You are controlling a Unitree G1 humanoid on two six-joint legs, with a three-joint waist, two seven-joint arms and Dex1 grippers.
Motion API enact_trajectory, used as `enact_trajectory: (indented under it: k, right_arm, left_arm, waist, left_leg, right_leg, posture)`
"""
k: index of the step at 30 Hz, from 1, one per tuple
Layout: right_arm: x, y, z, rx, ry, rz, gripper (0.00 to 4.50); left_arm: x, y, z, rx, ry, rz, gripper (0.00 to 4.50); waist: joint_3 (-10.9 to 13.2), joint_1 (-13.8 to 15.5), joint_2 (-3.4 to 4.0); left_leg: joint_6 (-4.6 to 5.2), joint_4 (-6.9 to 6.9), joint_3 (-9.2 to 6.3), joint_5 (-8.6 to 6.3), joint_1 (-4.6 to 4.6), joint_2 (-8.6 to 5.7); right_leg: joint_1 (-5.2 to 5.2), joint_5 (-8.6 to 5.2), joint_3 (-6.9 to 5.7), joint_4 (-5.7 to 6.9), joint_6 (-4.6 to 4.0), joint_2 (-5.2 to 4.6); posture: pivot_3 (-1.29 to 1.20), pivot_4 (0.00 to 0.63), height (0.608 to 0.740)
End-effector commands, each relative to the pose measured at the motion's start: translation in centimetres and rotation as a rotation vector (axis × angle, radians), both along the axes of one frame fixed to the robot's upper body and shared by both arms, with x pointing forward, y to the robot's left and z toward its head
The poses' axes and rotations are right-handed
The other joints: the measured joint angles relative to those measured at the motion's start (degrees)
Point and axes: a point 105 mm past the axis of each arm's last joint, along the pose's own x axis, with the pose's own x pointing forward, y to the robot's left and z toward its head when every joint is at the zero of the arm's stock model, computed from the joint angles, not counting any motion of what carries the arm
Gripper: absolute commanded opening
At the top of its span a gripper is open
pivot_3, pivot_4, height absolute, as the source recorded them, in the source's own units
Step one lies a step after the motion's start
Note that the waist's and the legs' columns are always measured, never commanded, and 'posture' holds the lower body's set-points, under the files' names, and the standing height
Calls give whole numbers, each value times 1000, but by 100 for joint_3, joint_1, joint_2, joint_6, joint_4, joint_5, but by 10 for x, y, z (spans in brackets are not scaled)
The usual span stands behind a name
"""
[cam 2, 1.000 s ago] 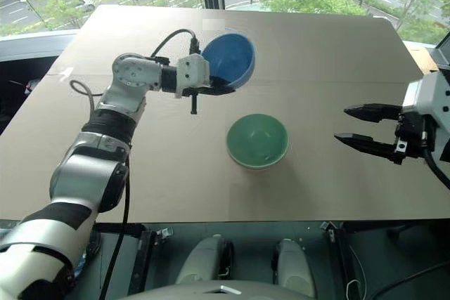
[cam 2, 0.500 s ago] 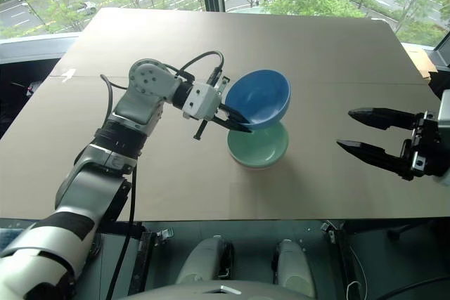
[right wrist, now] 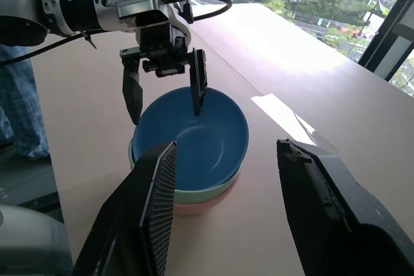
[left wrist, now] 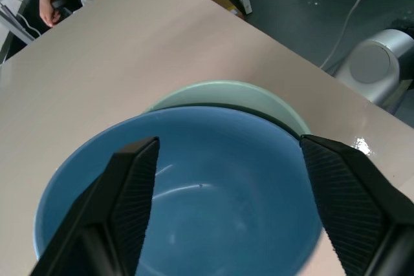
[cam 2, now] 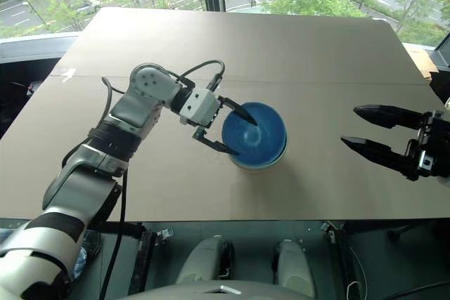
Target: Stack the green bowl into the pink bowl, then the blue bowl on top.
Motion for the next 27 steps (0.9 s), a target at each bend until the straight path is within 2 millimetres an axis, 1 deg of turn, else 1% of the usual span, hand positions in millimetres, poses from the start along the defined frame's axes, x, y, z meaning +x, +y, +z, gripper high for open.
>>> enact_trajectory:
  k: [1, 4, 8, 10, 12, 15, 17, 18, 19, 21, 23, 27]
  right_arm:
    - [-3, 2, 6, -4, -36, 8, 2569]
    - [-2, 4, 3, -1, -28, 11, 2569]
    - [0, 2, -8, -12, 8, -7, 2569]
    - [3, -4, -17, -28, 41, -37, 2569]
    - [5, -11, -24, -37, 64, -57, 2569]
    - [7, -20, -32, -36, 88, -80, 2569]
    - [11, -28, -37, -11, 96, -100, 2569]
    - [12, -29, -39, -4, 96, -104, 2569]
    - [15, -32, -44, -7, 103, -110, 2569]
    - [19, -33, -55, 3, 122, -110, 2569]
    - [22, -34, -63, 10, 136, -105, 2569]
    - [25, -38, -72, 4, 152, -98, 2569]
  left_arm:
    - [-6, 0, 16, -70, 2, -16, 4466]
    - [-2, 5, 20, -105, 17, 50, 4466]
    - [11, 23, 30, -246, 106, 275, 4466]
    - [8, 32, 38, -316, 194, 361, 4466]
    - [1, 40, 39, -325, 237, 416, 4466]
    - [-7, 53, 35, -332, 289, 516, 4466]
    - [-15, 65, 28, -366, 314, 598, 4466]
    - [-18, 69, 26, -375, 324, 621, 4466]
    - [-21, 74, 21, -394, 332, 663, 4466]
    - [-28, 90, 4, -407, 352, 769, 4466]
    - [-32, 101, -7, -411, 348, 858, 4466]
    - [-37, 108, -7, -443, 327, 915, 4466]
  waist:
    - [0, -12, 0]
    - [0, -15, 0]
    - [0, -17, 0]
    - [0, -22, 1]
    - [0, -14, 1]
    - [-1, -16, 1]
    - [-2, -21, 3]
    - [-2, -23, 3]
    - [-2, -23, 3]
    - [-3, -27, 4]
    - [-4, -33, 7]
    - [-4, 19, 6]
  left_leg:
    - [0, -1, 1, 0, 0, 0]
    - [0, -2, 2, 0, 1, 1]
    - [0, -1, 1, 0, 3, 2]
    - [0, -2, 2, 0, 3, 4]
    - [0, -1, 1, 0, 1, 5]
    - [-1, -3, 0, 0, 2, 4]
    - [-1, -3, 1, 0, 3, 4]
    - [-1, -4, 4, 0, 9, 4]
    - [-2, -4, 4, 0, 14, 4]
    - [-4, -4, 5, 1, 19, 5]
    - [-5, -9, 10, 1, 25, 7]
    - [-7, -7, 6, 2, 22, 4]
  right_leg:
    - [0, 0, 1, 0, 0, 0]
    - [-1, 0, 2, 1, 0, 2]
    - [0, 0, 3, 2, 0, 2]
    - [0, 0, 5, 2, 0, 1]
    - [0, 0, 5, 3, 1, 1]
    - [1, 0, 5, 3, 1, -1]
    - [1, 0, 6, 0, 1, -2]
    - [2, 0, 10, -1, 1, -3]
    - [5, -1, 11, 0, 1, -3]
    - [5, -1, 13, 4, 0, -2]
    - [6, -1, 19, 2, -1, -1]
    - [5, -2, 13, 3, -2, -5]
  posture:
    - [0, 150, 740]
    - [0, 150, 740]
    - [0, 150, 740]
    - [0, 150, 740]
    - [0, 150, 740]
    - [0, 150, 740]
    - [0, 150, 740]
    - [0, 150, 740]
    - [0, 150, 740]
    - [0, 150, 740]
    - [0, 150, 740]
    - [0, 150, 740]
